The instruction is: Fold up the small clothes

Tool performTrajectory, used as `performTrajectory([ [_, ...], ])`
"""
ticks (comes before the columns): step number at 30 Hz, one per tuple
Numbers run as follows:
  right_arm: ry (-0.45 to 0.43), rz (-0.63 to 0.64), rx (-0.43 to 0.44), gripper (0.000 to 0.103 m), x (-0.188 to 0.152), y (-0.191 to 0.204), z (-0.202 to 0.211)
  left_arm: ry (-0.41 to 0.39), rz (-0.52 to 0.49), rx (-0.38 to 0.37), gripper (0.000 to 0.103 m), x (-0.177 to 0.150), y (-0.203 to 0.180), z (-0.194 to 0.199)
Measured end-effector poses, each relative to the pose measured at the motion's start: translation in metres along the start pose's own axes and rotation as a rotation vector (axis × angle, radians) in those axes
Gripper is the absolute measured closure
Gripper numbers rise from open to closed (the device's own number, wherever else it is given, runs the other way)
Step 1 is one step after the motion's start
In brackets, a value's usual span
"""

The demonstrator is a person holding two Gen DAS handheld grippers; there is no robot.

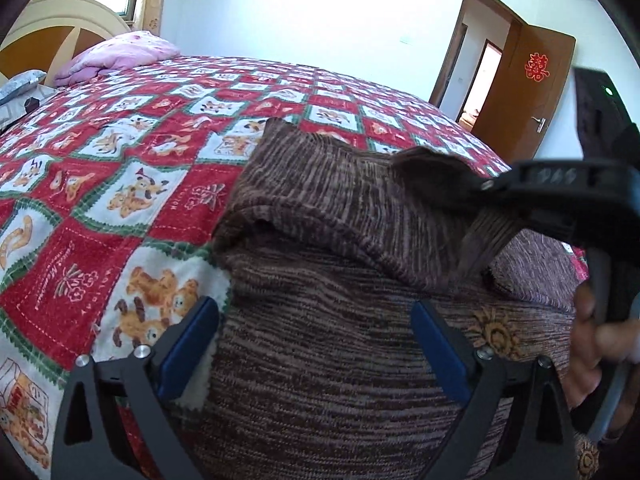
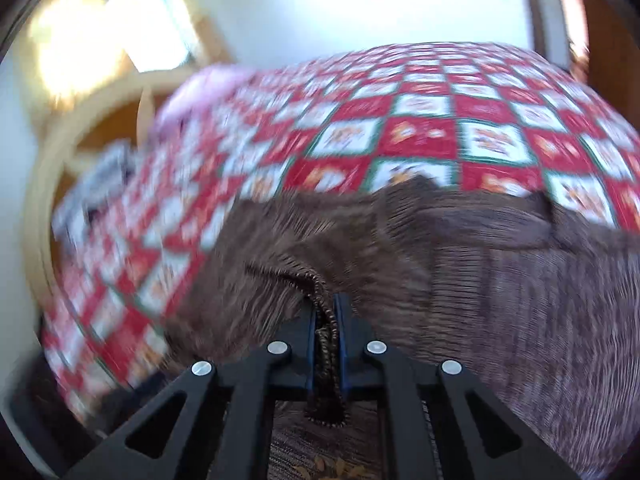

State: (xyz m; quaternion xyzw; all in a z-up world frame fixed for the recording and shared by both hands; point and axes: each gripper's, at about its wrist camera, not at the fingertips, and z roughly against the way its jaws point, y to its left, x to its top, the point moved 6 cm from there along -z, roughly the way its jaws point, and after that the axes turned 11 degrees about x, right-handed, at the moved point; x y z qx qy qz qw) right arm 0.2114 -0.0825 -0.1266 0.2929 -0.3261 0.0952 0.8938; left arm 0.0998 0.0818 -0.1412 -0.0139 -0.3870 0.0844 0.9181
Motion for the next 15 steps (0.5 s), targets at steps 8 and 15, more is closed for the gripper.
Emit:
performTrajectory([
  [8, -0.100, -0.224, 0.005, 0.096, -0.006, -0.066, 0.035, -0.007, -0.011, 0.014, 0.003, 0.000, 0.000, -0.002],
  [15, -0.078, -0.315, -0.028, 0.095, -0.021, -0.097, 0.038, -0.005, -0.024, 0.023, 0.002, -0.001, -0.002, -0.003],
])
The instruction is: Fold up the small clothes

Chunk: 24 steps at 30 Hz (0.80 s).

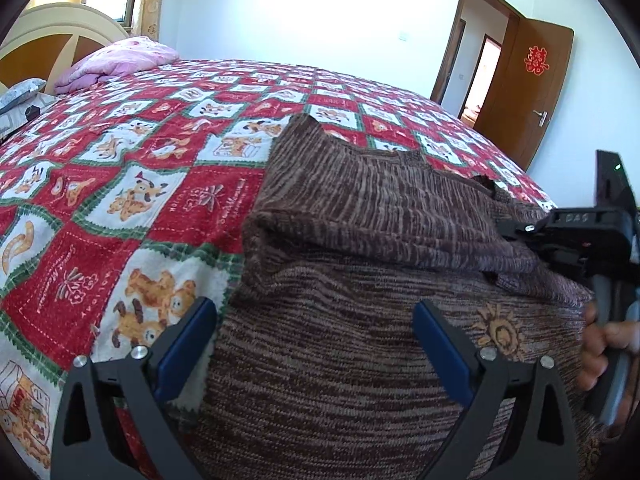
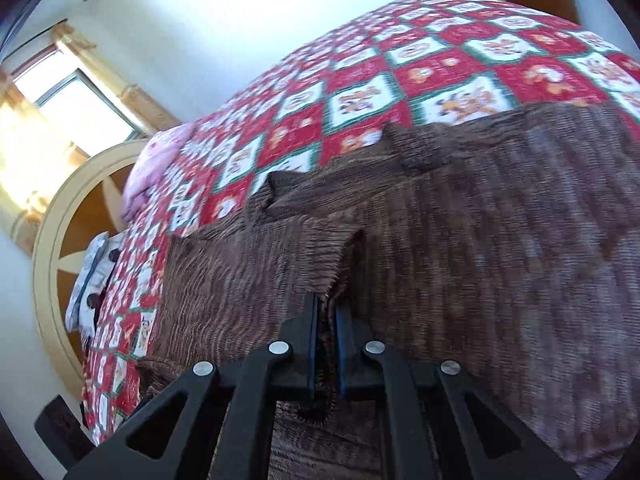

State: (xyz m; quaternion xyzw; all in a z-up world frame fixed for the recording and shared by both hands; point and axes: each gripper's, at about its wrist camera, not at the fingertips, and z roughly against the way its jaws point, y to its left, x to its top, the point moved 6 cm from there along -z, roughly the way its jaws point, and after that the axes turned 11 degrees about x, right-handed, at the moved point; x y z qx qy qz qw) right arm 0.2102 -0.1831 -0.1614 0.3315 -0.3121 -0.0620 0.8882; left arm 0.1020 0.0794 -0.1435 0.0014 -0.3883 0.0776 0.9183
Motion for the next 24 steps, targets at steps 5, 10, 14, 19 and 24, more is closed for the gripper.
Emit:
performTrajectory([
  [5, -0.106, 0.090, -0.085, 0.094, -0.002, 0.017, 0.047, -0.001, -0.001, -0.005, 0.001, 0.000, 0.000, -0.001],
  [10, -0.012, 0.293, -0.033, 0.095, -0.027, 0.072, 0.029, -0.010, -0.001, -0.006, 0.000, -0.001, 0.000, 0.001],
  [14, 0.171, 0.334, -0.074, 0.094, -0.046, 0.059, -0.008, -0.009, 0.004, -0.013, 0.000, -0.001, 0.001, 0.001],
  [19, 0.173, 0.270, -0.065, 0.095, -0.063, 0.046, 0.019, -0.006, 0.001, -0.011, 0.000, -0.001, -0.001, 0.000],
  [24, 0.180, 0.260, -0.140, 0.093, -0.092, 0.034, 0.047, 0.000, 0.001, -0.012, 0.000, 0.000, 0.000, -0.001],
])
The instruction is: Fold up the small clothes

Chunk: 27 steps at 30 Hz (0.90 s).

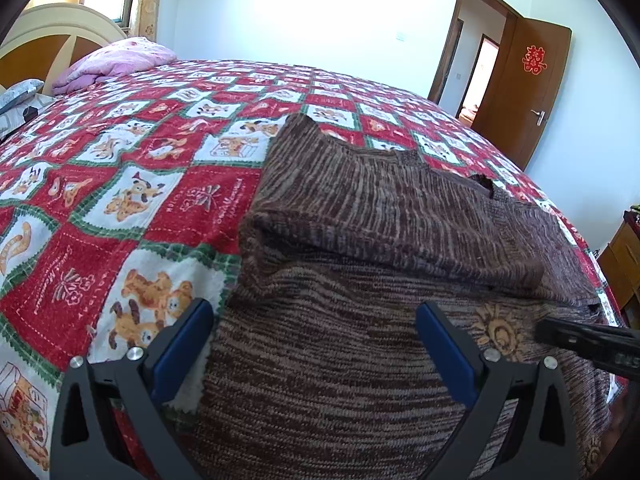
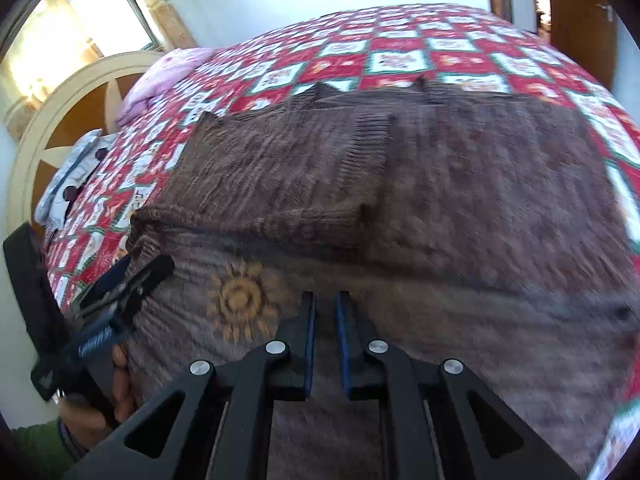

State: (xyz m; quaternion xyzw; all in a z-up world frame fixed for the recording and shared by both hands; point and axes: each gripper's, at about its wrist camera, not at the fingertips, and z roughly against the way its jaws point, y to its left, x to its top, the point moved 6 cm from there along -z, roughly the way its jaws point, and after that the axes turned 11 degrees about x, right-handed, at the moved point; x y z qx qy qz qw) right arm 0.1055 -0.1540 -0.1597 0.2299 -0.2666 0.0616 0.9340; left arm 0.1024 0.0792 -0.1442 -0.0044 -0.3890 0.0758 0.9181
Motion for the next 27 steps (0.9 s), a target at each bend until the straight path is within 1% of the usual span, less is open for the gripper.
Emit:
performTrajectory([
  [1, -0.014, -0.007, -0.019, 0.093, 0.000, 0.002, 0.007, -0.001, -0.001, 0.002, 0.000, 0.000, 0.000, 0.000],
  [2, -0.051, -0.010, -0.011, 0.093, 0.003, 0.005, 0.016, -0.001, -0.001, 0.003, 0.000, 0.000, 0.000, 0.000],
  [3, -0.111, -0.016, 0.020, 0.092, 0.010, 0.011, 0.026, 0.000, -0.001, 0.001, 0.000, 0.000, 0.000, 0.000],
  [4, -0.148, -0.024, 0.033, 0.092, 0.016, 0.015, 0.032, -0.001, 0.001, 0.000, 0.000, 0.000, 0.000, 0.000],
  [5, -0.168, -0.032, 0.041, 0.091, 0.022, 0.017, 0.034, -0.003, 0.001, 0.001, 0.000, 0.000, 0.000, 0.000],
  [7, -0.195, -0.052, 0.063, 0.088, 0.047, 0.021, 0.027, -0.009, -0.005, 0.007, 0.000, -0.001, -0.001, 0.000],
  [8, -0.203, -0.049, 0.050, 0.082, 0.057, 0.020, 0.020, -0.008, -0.007, 0.010, 0.000, -0.001, -0.001, 0.000],
  [9, -0.196, -0.030, 0.017, 0.077, 0.066, 0.017, 0.009, -0.006, -0.008, 0.012, 0.000, -0.001, -0.002, 0.000],
  [10, -0.153, -0.035, -0.026, 0.077, 0.068, 0.010, -0.008, -0.003, -0.010, 0.015, 0.000, -0.001, -0.002, 0.000],
  [11, -0.098, -0.062, -0.050, 0.076, 0.064, 0.003, -0.021, 0.000, -0.015, 0.019, 0.000, -0.001, -0.002, -0.001],
  [12, -0.021, -0.099, -0.053, 0.076, 0.053, -0.005, -0.036, 0.002, -0.020, 0.023, 0.000, -0.001, -0.002, -0.001],
  [13, -0.050, -0.078, -0.043, 0.076, 0.049, -0.004, -0.033, 0.002, -0.023, 0.025, 0.000, -0.001, -0.003, -0.001],
  [14, -0.063, -0.041, -0.052, 0.075, 0.046, -0.001, -0.026, 0.003, -0.023, 0.026, 0.000, -0.001, -0.002, -0.001],
  [15, -0.029, -0.018, -0.068, 0.074, 0.041, 0.001, -0.022, 0.006, -0.022, 0.024, 0.000, -0.001, -0.002, -0.001],
  [16, -0.001, -0.021, -0.083, 0.072, 0.034, 0.002, -0.012, 0.008, -0.022, 0.022, 0.000, -0.001, -0.002, -0.001],
  [17, 0.004, -0.041, -0.097, 0.071, 0.028, 0.001, -0.002, 0.013, -0.024, 0.021, 0.000, -0.002, -0.003, -0.002],
  [19, -0.071, -0.086, -0.050, 0.070, 0.012, 0.003, 0.038, 0.025, -0.033, 0.023, 0.000, -0.001, -0.003, -0.001],
  [20, -0.105, -0.088, -0.030, 0.067, 0.006, 0.006, 0.056, 0.039, -0.040, 0.023, 0.000, -0.001, -0.003, -0.001],
  [21, -0.145, -0.082, -0.030, 0.059, -0.001, 0.009, 0.076, 0.061, -0.052, 0.020, 0.000, -0.001, -0.003, 0.001],
  [22, -0.187, -0.071, -0.043, 0.055, -0.008, 0.013, 0.094, 0.085, -0.067, 0.014, 0.000, 0.000, -0.002, 0.005],
  [23, -0.240, -0.058, -0.051, 0.047, -0.016, 0.018, 0.114, 0.101, -0.077, 0.006, 0.000, 0.001, 0.000, 0.010],
  [24, -0.280, -0.050, -0.047, 0.043, -0.023, 0.023, 0.129, 0.110, -0.081, -0.017, 0.000, 0.002, 0.006, 0.021],
  [27, -0.357, -0.026, -0.013, 0.041, -0.041, 0.038, 0.156, 0.086, -0.057, -0.092, 0.000, 0.009, 0.032, 0.054],
])
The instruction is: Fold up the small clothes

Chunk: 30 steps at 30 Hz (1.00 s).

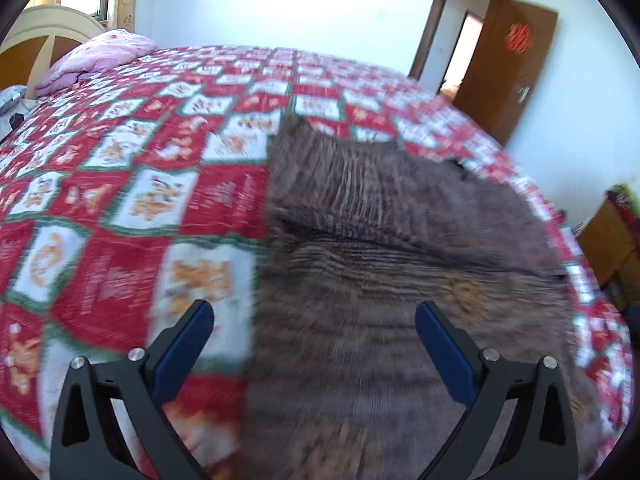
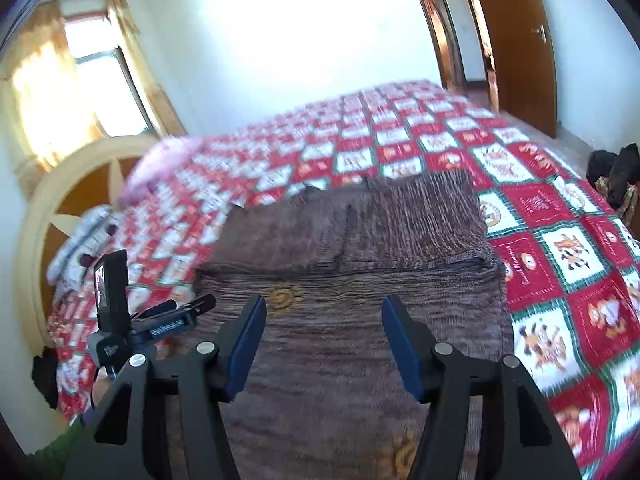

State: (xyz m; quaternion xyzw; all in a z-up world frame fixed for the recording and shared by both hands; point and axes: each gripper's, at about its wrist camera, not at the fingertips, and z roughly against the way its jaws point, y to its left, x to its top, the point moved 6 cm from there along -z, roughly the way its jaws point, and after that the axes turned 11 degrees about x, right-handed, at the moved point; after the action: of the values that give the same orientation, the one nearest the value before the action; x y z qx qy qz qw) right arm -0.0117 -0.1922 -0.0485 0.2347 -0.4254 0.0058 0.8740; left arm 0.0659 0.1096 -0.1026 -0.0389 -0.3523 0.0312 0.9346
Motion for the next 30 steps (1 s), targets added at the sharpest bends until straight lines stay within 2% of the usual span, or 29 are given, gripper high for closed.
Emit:
performTrajectory([
  [2, -0.029, 0.022, 0.034, 0.041, -0.009, 0.013, 0.016, -0.004, 0.005, -0.028, 0.000, -0.002, 0.023, 0.027],
  [4, -0.041, 0.047, 0.085, 0.041, -0.021, 0.031, 0.022, -0.026, -0.013, -0.025, 0.000, -0.010, 0.048, 0.058],
  [7, -0.022, 0.081, 0.166, 0.041, -0.039, 0.058, 0.022, -0.043, -0.050, -0.035, 0.000, -0.030, 0.068, 0.089],
  [9, 0.003, 0.094, 0.194, 0.041, -0.050, 0.073, 0.013, -0.012, -0.066, -0.073, 0.000, -0.052, 0.078, 0.103],
  [12, 0.072, 0.138, 0.243, 0.041, -0.067, 0.096, -0.004, 0.081, -0.069, -0.121, 0.005, -0.084, 0.082, 0.105],
  [14, 0.089, 0.171, 0.248, 0.041, -0.077, 0.107, -0.006, 0.156, -0.049, -0.143, 0.015, -0.105, 0.083, 0.100],
  [16, 0.105, 0.197, 0.259, 0.041, -0.083, 0.117, -0.009, 0.233, -0.037, -0.185, 0.031, -0.124, 0.078, 0.095],
  [17, 0.108, 0.204, 0.264, 0.041, -0.084, 0.120, -0.009, 0.269, -0.040, -0.209, 0.034, -0.134, 0.073, 0.093],
  [19, 0.111, 0.210, 0.268, 0.041, -0.087, 0.125, -0.008, 0.305, -0.074, -0.221, 0.041, -0.147, 0.062, 0.092],
  [23, 0.102, 0.212, 0.262, 0.041, -0.088, 0.126, 0.001, 0.301, -0.167, -0.181, 0.041, -0.162, 0.042, 0.098],
  [26, 0.094, 0.219, 0.257, 0.041, -0.090, 0.126, 0.012, 0.303, -0.163, -0.171, 0.042, -0.164, 0.039, 0.100],
  [27, 0.093, 0.221, 0.260, 0.041, -0.091, 0.127, 0.015, 0.298, -0.157, -0.165, 0.049, -0.164, 0.038, 0.099],
  [28, 0.092, 0.221, 0.262, 0.041, -0.092, 0.127, 0.016, 0.295, -0.156, -0.157, 0.065, -0.163, 0.037, 0.098],
  [30, 0.098, 0.224, 0.267, 0.041, -0.096, 0.126, 0.017, 0.291, -0.164, -0.135, 0.085, -0.164, 0.035, 0.097],
])
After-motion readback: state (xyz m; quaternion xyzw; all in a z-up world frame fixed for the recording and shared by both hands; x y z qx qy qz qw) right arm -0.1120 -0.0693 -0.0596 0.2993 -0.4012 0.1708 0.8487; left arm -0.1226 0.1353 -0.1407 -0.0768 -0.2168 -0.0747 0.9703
